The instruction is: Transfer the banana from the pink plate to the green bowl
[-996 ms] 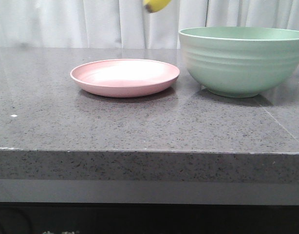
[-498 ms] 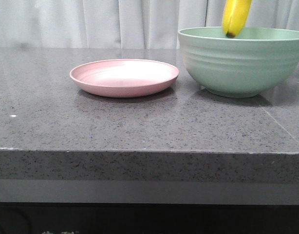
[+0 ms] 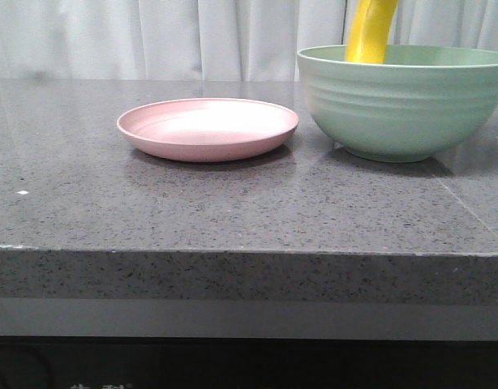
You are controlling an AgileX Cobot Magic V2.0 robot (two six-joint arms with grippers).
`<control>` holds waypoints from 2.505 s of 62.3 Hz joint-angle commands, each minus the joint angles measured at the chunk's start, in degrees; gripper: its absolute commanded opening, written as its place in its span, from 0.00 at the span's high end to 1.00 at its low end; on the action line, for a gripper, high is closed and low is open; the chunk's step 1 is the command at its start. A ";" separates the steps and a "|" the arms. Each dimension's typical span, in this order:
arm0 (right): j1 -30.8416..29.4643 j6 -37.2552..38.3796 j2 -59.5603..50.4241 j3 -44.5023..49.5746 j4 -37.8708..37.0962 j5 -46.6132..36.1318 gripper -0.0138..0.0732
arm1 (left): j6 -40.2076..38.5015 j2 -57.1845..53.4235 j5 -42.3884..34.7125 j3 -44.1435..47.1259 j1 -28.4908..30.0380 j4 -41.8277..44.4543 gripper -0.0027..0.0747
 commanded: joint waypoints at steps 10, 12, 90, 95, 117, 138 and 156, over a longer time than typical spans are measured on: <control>-0.22 0.60 -3.34 -0.77 0.37 3.94 0.65 | -0.40 -2.81 -2.99 -1.99 -0.37 -0.08 0.30; -0.22 0.60 -3.34 -0.77 0.37 3.94 0.61 | -0.40 -2.81 -2.99 -1.99 -0.37 -0.08 0.30; -0.22 11.09 -15.71 0.06 -11.32 3.89 0.91 | -5.02 -4.36 -5.38 -1.99 12.41 6.41 0.99; -0.22 11.09 -18.50 2.40 -12.36 3.09 0.91 | -5.12 -6.65 -6.95 -1.45 14.80 6.41 0.99; -0.22 11.09 -40.31 37.30 -11.41 -18.69 0.91 | -5.32 -25.34 -18.89 18.87 25.32 6.54 0.99; -0.22 11.09 -69.44 79.65 -10.39 -46.42 0.91 | -5.32 -48.72 -36.76 46.90 26.84 7.24 0.99; -0.22 11.09 -90.58 97.98 -10.45 -51.06 0.91 | -5.32 -67.13 -39.41 67.20 26.84 7.24 0.99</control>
